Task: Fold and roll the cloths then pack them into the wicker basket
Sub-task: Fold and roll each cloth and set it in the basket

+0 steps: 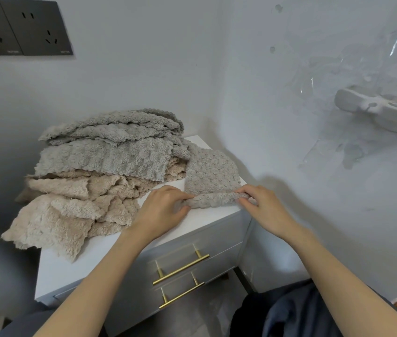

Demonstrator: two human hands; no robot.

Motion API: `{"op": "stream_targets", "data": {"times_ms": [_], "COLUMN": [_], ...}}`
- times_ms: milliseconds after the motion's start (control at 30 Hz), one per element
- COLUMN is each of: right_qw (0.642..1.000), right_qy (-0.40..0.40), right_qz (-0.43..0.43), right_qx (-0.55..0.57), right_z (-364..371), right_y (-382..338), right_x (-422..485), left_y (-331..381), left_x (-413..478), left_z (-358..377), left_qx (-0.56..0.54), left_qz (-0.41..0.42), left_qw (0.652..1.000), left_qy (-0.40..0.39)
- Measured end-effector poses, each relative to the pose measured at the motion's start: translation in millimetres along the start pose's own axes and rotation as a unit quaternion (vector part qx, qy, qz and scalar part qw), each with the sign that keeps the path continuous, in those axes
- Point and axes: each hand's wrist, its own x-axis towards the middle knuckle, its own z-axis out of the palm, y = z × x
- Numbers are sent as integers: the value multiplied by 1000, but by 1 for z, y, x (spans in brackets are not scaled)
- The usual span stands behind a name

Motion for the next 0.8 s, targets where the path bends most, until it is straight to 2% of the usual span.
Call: {"op": "stream_targets", "data": {"times_ms": [133,233,333,467,567,633,733,800], "right_qw": [991,978,974,976,979,973,969,972], "right_qy": [26,36,47,87,139,172,161,122], "right_qz": [83,148,182,193,134,36,-107,-133], "right_qx": [103,142,129,43,-66,-147,-157,-148], "right_z": [0,1,6,11,15,16,24,36], "right_y": [-3,0,2,1,-6,-15,-34,-44], "right_x": [6,9,13,15,12,11,6,2], "left_y": [4,8,12,15,17,18,18,18], "left_x": [5,9,11,16,17,18,21,22], "left_z": [5,9,14,20,23,24,25,26], "left_qx": [-108,-142,-123,-119,-121,-113,-104,-100], "left_qz": [-101,-139,-159,-193,-213,-218,-221,-227], "left_qw": [989,980,979,971,966,965,965,964], "left_qy": [11,23,46,69,85,91,97,97]}}
